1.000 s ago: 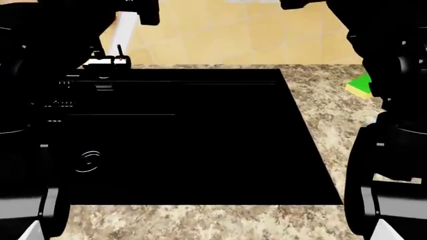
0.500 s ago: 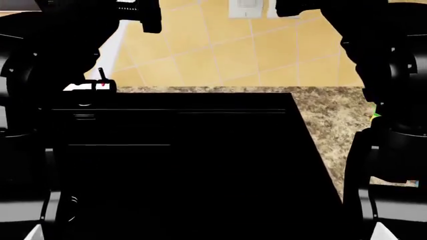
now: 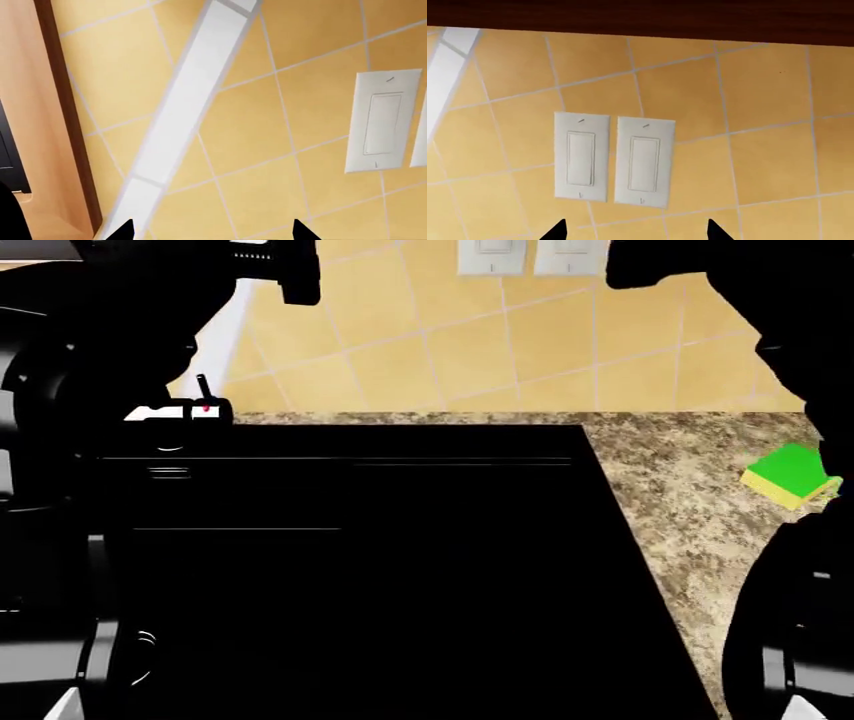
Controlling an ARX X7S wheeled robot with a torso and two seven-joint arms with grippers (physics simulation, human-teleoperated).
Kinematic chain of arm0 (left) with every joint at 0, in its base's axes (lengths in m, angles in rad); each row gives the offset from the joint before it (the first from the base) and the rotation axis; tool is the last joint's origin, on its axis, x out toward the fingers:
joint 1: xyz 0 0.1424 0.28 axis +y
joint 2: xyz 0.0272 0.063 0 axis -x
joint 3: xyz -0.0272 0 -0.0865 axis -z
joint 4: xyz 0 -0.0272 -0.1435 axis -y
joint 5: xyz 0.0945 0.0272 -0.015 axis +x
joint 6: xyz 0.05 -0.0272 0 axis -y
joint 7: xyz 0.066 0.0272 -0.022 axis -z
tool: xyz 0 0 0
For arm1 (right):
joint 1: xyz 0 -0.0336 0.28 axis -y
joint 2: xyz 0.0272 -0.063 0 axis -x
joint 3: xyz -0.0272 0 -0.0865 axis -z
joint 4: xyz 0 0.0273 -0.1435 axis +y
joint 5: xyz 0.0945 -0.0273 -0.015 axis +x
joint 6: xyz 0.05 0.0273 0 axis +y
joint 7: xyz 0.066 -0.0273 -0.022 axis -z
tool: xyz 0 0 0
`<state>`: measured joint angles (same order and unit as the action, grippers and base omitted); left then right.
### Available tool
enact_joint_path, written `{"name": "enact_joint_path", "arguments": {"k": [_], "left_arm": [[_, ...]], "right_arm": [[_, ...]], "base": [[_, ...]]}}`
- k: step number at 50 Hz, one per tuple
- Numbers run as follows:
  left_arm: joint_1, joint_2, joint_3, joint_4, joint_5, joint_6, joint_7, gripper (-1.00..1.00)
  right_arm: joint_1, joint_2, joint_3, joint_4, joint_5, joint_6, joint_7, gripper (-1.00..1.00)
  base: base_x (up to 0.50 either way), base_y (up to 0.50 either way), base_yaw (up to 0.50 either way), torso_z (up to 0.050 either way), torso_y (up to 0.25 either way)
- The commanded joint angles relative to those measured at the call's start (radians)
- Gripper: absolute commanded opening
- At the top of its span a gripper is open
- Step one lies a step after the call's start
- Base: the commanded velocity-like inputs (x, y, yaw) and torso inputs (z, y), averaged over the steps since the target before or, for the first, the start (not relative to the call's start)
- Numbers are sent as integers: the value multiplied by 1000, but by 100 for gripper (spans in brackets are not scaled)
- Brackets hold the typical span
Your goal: Pick the carrot from the counter and place it in the sink. Then turn on the sink faucet.
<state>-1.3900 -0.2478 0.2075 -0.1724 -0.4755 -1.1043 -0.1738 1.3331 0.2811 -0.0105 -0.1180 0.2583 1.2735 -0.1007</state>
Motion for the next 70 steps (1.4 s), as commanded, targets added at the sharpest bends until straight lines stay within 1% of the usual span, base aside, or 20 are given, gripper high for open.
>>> {"name": "enact_joint_path", "arguments": {"k": [1,3,4,5,6,7,8,10,12,13,15,16,19,24,35,42,46,52,65,70], "left_arm": [[-2,-2,4,-6,-2,4,-1,100],[-2,-2,5,-12,-1,9,-1,100],[-1,-2,4,-13,-1,10,-1,100],[3,-2,6,-6,-2,8,-2,100],[6,-1,4,-2,-6,6,-1,100],[7,-1,4,-3,-7,8,0,100],[7,0,4,-8,-6,12,0,100],[7,0,5,-13,-6,17,2,100],[9,-1,7,-19,-5,24,5,100],[12,-1,6,-24,-3,30,4,100],[15,0,4,-20,-6,27,1,100],[16,0,4,-13,-8,22,0,100],[17,-3,0,-6,-12,17,-3,100],[17,-5,-6,8,-19,8,-8,100],[26,-10,-10,2,-23,19,-8,100],[29,-8,-8,1,-25,21,-11,100],[34,-9,-8,-10,-23,33,-9,100],[40,-10,-8,-7,-26,32,-11,100],[46,-3,-3,-29,-28,52,-5,100],[45,-2,-3,-35,-31,56,-4,100]], "right_arm": [[-20,165,107,-224,240,297,164,100],[-7,251,152,-173,540,297,438,100],[-5,282,152,-164,690,296,507,100],[-17,287,192,-189,745,286,513,100],[-20,265,255,-179,748,291,592,100],[-30,292,264,-166,821,295,641,100],[-35,337,259,-97,971,296,766,100],[-47,397,236,-67,1143,293,852,100],[-50,453,229,86,1443,278,1100,100],[-69,484,231,74,1542,272,1125,100],[-98,533,211,68,1587,279,1133,100],[-131,557,217,82,1659,250,1164,100],[-200,614,242,34,1676,262,1148,100],[-226,700,246,30,1769,218,1189,100],[-304,801,321,28,1756,210,1195,100],[-414,816,478,6,1675,233,1166,100],[-475,824,569,-4,1576,263,1114,100],[-580,882,685,-19,1413,272,1004,100],[-801,897,875,-58,1201,259,850,100],[-878,898,927,-61,1183,273,829,100]], "base": [[0,0,0,0,0],[0,0,0,0,0],[0,0,0,0,0],[0,0,0,0,0],[0,0,0,0,0],[0,0,0,0,0],[0,0,0,0,0],[0,0,0,0,0],[0,0,0,0,0],[0,0,0,0,0],[0,0,0,0,0],[0,0,0,0,0],[0,0,0,0,0],[0,0,0,0,0],[0,0,0,0,0],[0,0,0,0,0],[0,0,0,0,0],[0,0,0,0,0],[0,0,0,0,0],[0,0,0,0,0]]}}
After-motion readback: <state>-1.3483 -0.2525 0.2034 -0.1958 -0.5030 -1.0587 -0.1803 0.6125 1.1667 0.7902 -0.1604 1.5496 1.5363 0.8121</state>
